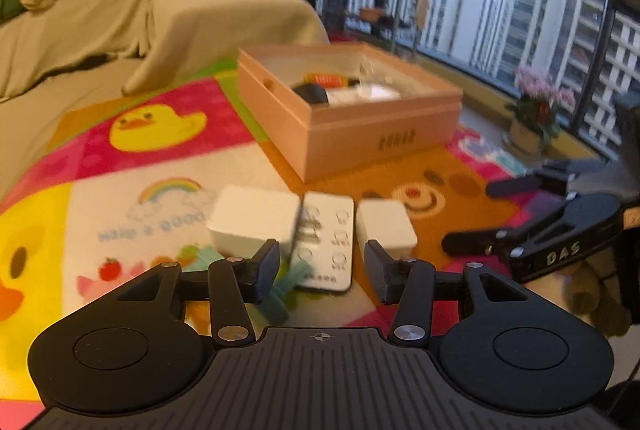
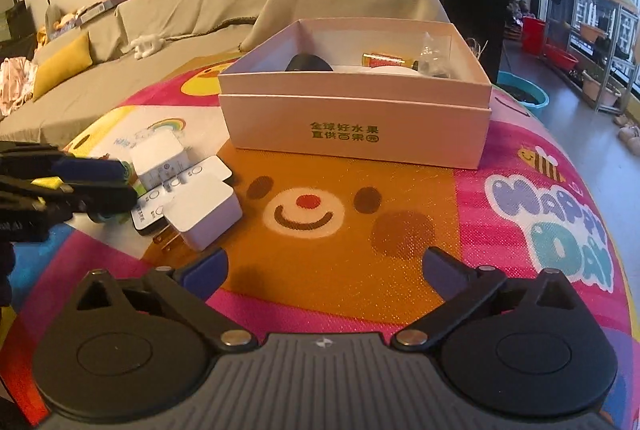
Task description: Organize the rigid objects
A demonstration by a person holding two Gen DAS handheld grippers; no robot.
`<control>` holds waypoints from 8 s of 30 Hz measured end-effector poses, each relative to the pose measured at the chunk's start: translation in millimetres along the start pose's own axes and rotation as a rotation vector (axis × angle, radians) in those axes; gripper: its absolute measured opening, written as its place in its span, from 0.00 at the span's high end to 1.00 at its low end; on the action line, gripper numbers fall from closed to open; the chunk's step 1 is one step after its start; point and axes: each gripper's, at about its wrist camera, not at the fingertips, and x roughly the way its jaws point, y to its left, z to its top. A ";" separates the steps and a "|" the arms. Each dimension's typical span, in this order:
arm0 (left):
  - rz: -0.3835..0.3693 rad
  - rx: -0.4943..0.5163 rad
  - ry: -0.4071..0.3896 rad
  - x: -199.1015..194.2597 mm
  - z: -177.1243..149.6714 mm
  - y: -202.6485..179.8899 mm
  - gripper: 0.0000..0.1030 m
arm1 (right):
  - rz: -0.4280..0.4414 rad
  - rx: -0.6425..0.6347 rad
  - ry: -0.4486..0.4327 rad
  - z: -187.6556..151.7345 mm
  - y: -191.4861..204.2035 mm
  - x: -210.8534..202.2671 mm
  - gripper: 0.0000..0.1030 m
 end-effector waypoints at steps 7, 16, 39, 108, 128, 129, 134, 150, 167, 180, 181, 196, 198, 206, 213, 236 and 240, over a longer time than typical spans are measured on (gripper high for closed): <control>0.058 0.054 0.053 24.4 4.2 -8.8 0.50 | 0.007 0.006 -0.003 1.0 -0.7 0.6 0.00; -0.031 0.124 0.072 22.1 1.7 -26.8 0.58 | 0.010 -0.039 0.029 1.0 0.3 1.9 0.00; -0.062 0.086 0.022 -5.4 -29.7 -41.6 0.58 | 0.053 -0.038 0.014 -1.0 -0.6 -4.8 0.00; 0.064 -0.110 0.007 -46.7 -54.1 -9.9 0.63 | -0.082 -0.090 0.034 49.6 64.7 46.8 0.29; 0.041 -0.040 0.061 -48.3 -45.8 -40.2 0.61 | -0.067 -0.233 -0.077 17.2 56.2 -17.4 0.29; 0.061 0.002 0.061 -47.6 -46.6 -46.1 0.61 | -0.095 -0.252 -0.083 16.3 57.7 -15.2 0.29; 0.105 0.054 0.063 -43.7 -47.4 -57.3 0.61 | -0.242 -0.278 -0.104 17.1 50.9 -6.4 0.29; 0.109 -0.044 0.057 -40.6 -48.5 -25.0 0.44 | -0.291 -0.361 -0.090 15.8 50.2 5.4 0.25; 0.116 -0.034 0.019 -40.9 -58.8 -48.5 0.44 | -0.060 -0.033 -0.056 40.5 77.2 20.0 0.19; 0.099 -0.071 -0.034 -46.9 -64.7 -37.7 0.58 | -0.022 -0.172 -0.074 24.8 58.0 -14.2 0.79; 0.102 -0.062 -0.029 -46.0 -63.7 -39.1 0.58 | -0.012 -0.175 -0.084 24.5 53.8 -22.1 0.80; 0.137 -0.046 -0.018 -38.3 -55.2 -30.5 0.57 | -0.210 -0.350 -0.157 11.5 51.8 -16.3 0.40; 0.144 -0.072 -0.027 -35.6 -52.6 -24.7 0.57 | -0.402 -0.400 -0.210 13.2 51.4 -8.1 0.40; 0.132 -0.095 -0.067 -31.1 -55.4 -20.1 0.57 | 0.008 -0.072 -0.068 24.0 44.0 -23.5 0.33; 0.097 -0.139 -0.096 -33.2 -59.2 -12.8 0.57 | -0.287 -0.373 -0.063 20.2 61.6 7.3 0.33; 0.131 -0.103 -0.105 -32.9 -61.8 -20.6 0.57 | 0.008 -0.157 0.017 42.5 66.3 27.9 0.32; 0.168 -0.055 -0.097 -32.7 -62.3 -29.8 0.57 | 0.035 -0.205 -0.053 40.7 65.2 -10.5 0.32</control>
